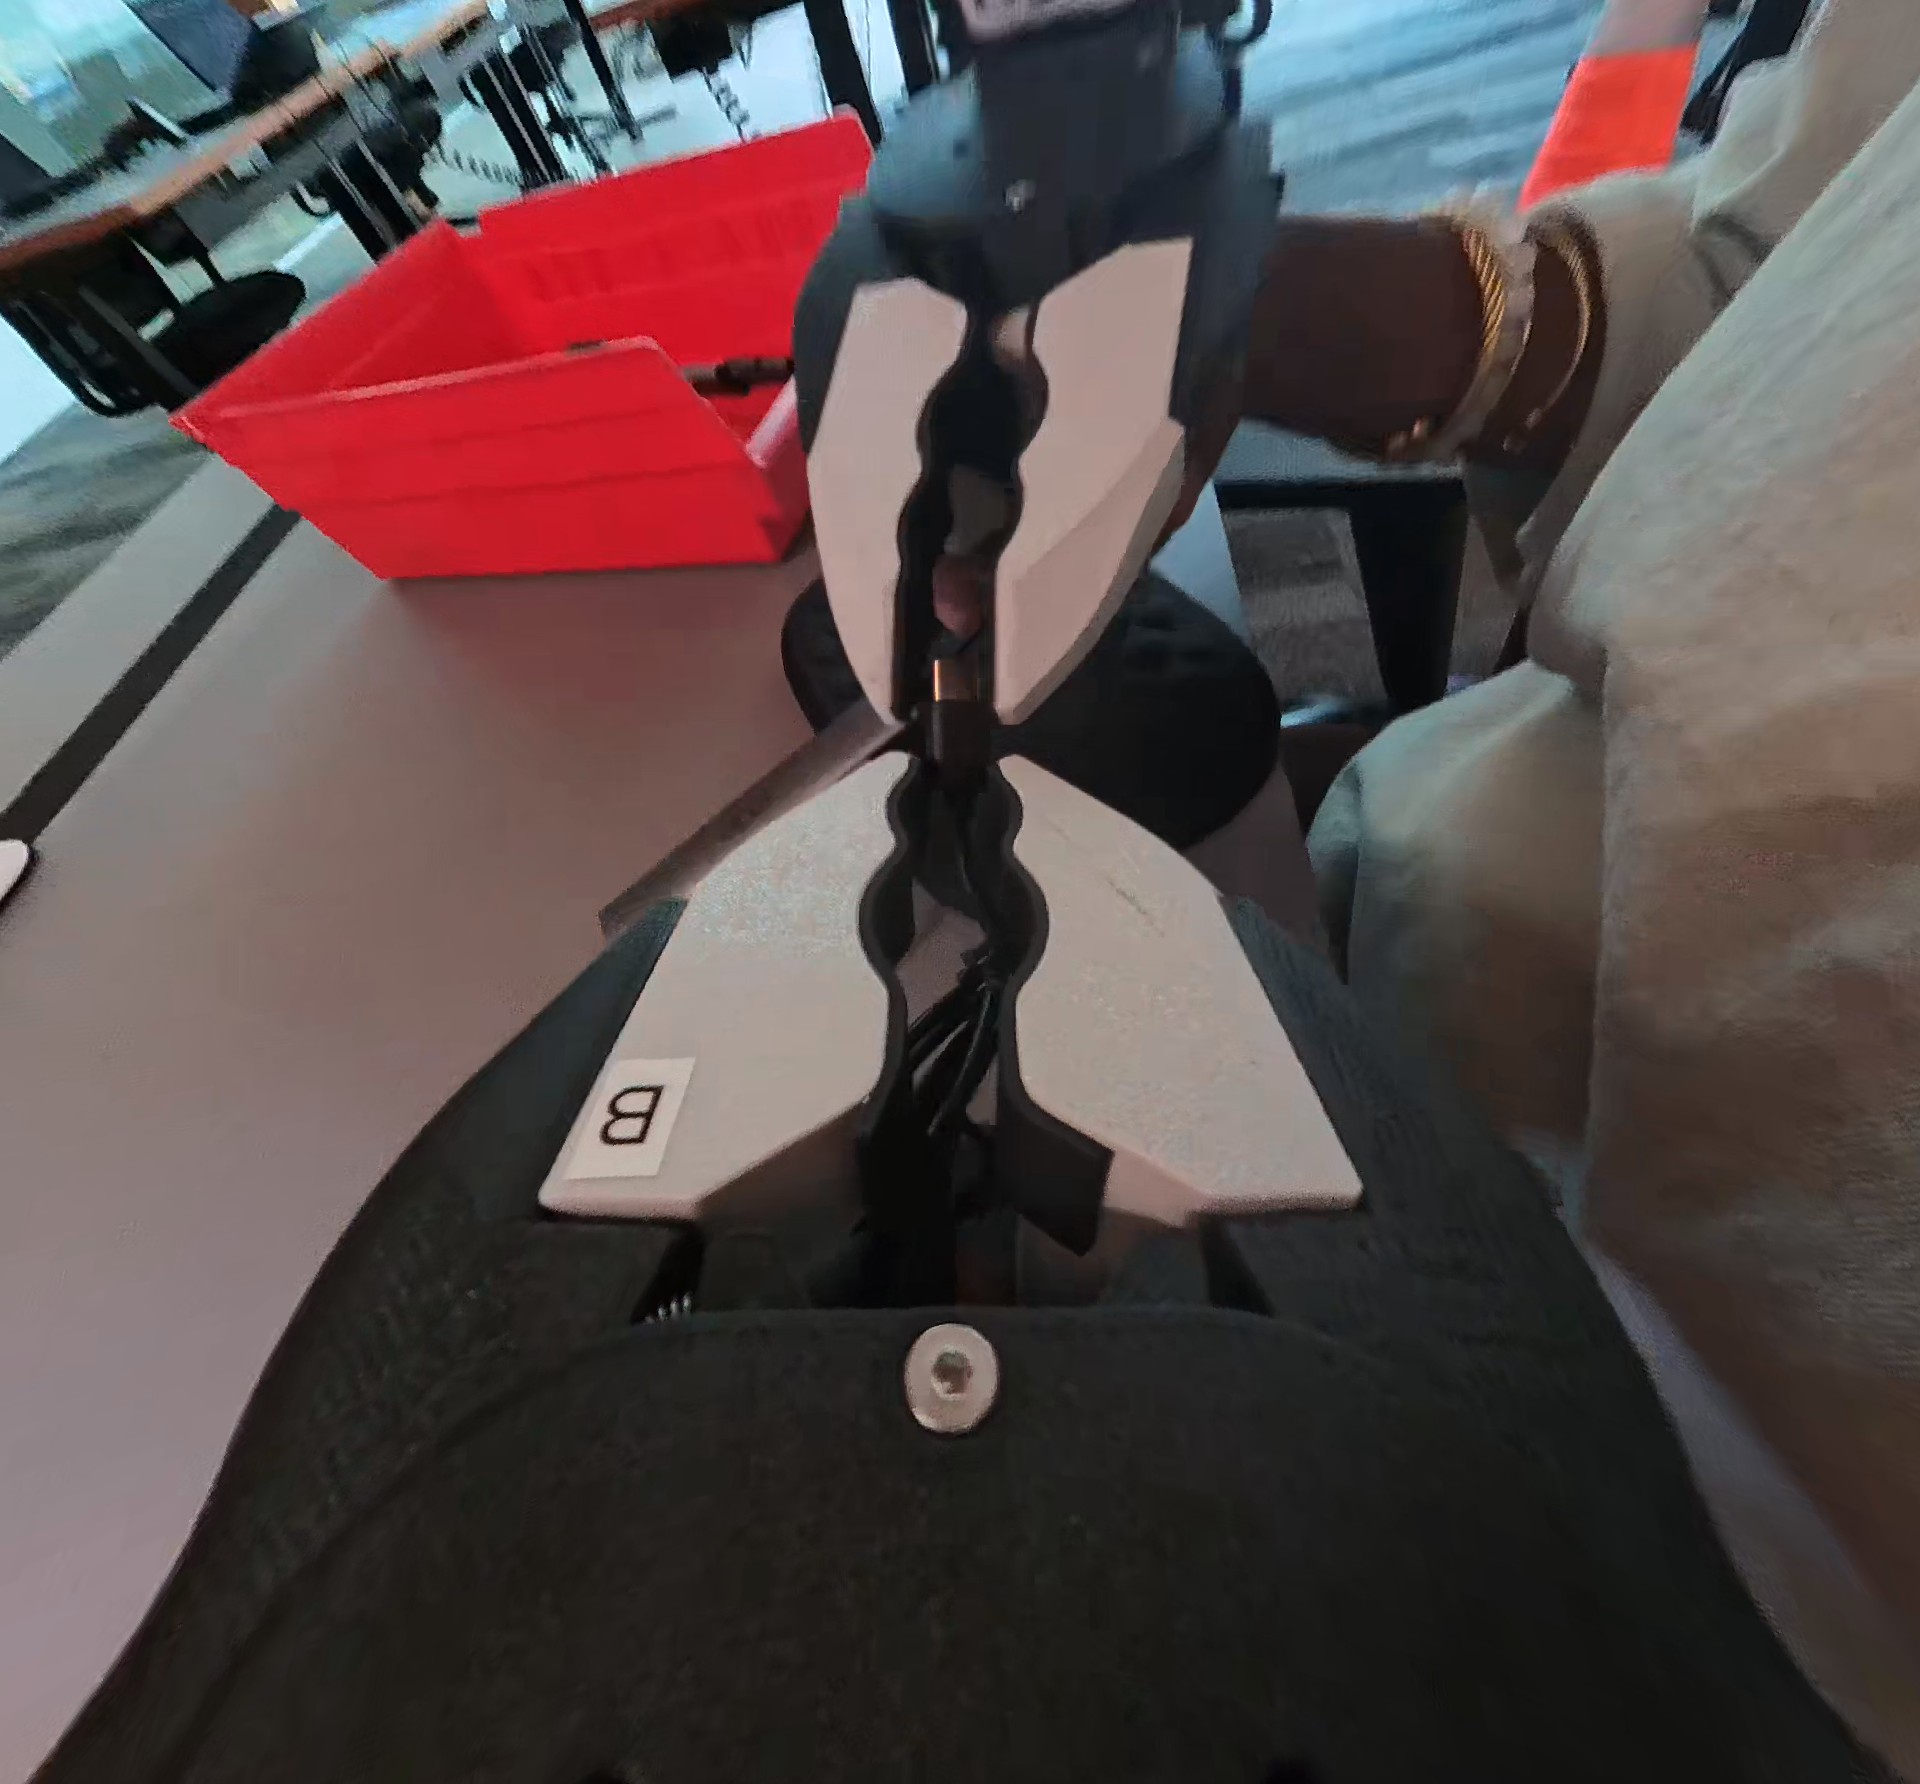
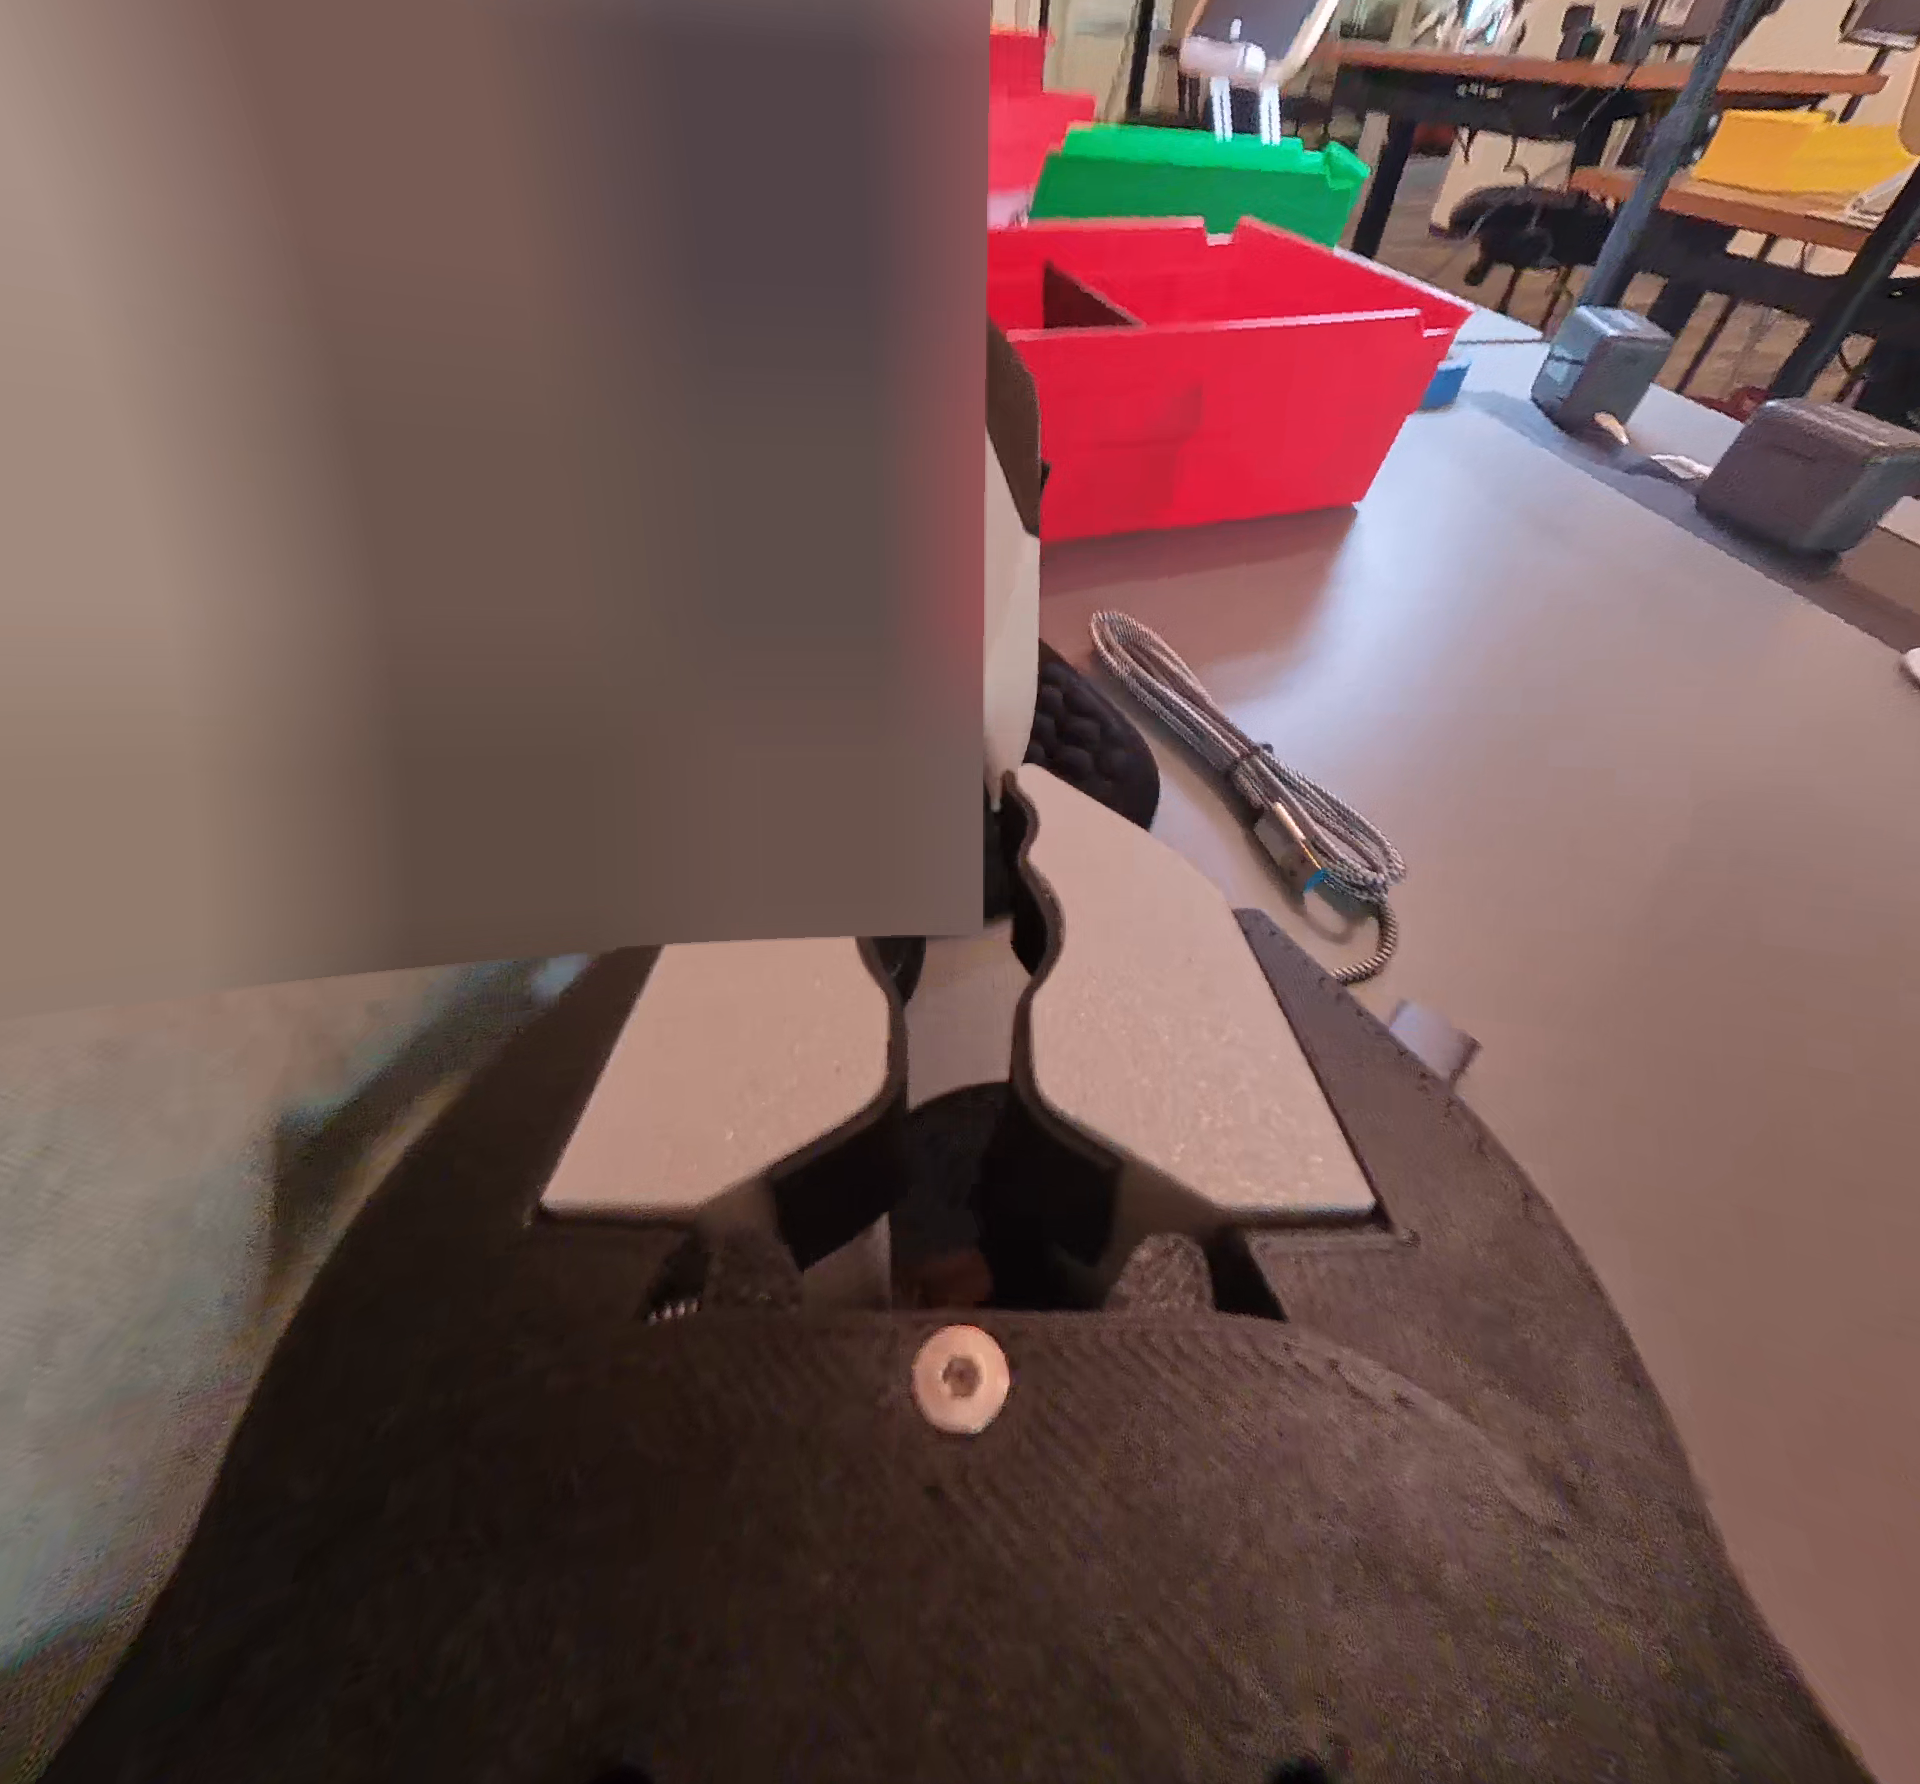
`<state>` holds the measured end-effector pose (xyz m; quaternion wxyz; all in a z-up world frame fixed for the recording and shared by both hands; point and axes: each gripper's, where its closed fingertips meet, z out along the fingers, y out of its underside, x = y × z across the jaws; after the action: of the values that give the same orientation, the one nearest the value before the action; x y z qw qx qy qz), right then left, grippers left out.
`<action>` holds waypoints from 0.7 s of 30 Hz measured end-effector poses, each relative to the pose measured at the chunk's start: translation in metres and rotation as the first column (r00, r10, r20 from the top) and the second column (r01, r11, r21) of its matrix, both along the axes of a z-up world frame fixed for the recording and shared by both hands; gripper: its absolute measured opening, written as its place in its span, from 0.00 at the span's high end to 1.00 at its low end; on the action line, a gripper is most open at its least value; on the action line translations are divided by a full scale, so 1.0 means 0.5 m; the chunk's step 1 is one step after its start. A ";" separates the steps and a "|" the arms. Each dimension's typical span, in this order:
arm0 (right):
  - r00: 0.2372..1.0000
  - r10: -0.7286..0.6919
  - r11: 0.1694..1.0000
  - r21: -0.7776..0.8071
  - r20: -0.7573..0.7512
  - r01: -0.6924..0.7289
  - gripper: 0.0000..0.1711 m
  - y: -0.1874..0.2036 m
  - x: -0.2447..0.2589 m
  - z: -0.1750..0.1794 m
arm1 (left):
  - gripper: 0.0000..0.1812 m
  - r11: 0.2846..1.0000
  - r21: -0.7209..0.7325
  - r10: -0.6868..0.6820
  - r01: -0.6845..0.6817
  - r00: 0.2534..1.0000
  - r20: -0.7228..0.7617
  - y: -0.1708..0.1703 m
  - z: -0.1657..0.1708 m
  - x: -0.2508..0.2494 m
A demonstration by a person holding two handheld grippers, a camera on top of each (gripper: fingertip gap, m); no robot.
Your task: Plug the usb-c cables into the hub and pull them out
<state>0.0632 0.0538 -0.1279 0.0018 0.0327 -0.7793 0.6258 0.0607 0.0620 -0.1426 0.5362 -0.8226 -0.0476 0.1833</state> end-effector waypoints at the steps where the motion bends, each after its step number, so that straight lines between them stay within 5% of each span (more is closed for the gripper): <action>1: 0.999 0.000 0.999 0.039 -0.041 0.002 0.89 0.002 0.001 -0.007 | 0.94 0.999 -0.033 0.004 -0.004 1.000 0.001 -0.003 -0.008 0.000; 10: 0.918 0.154 0.953 0.301 -0.364 -0.041 0.90 0.004 0.023 -0.051 | 0.94 0.990 -0.109 -0.081 0.090 0.993 0.084 0.003 -0.041 0.019; 21: 0.958 0.105 0.972 0.232 -0.267 -0.042 0.94 0.002 0.011 -0.049 | 0.93 0.997 -0.021 -0.075 0.078 0.993 0.092 0.005 -0.031 0.014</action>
<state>0.0688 0.0547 -0.1523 0.0838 0.1490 -0.8353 0.5226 0.0679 0.0643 -0.1583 0.5298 -0.8379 -0.0381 0.1256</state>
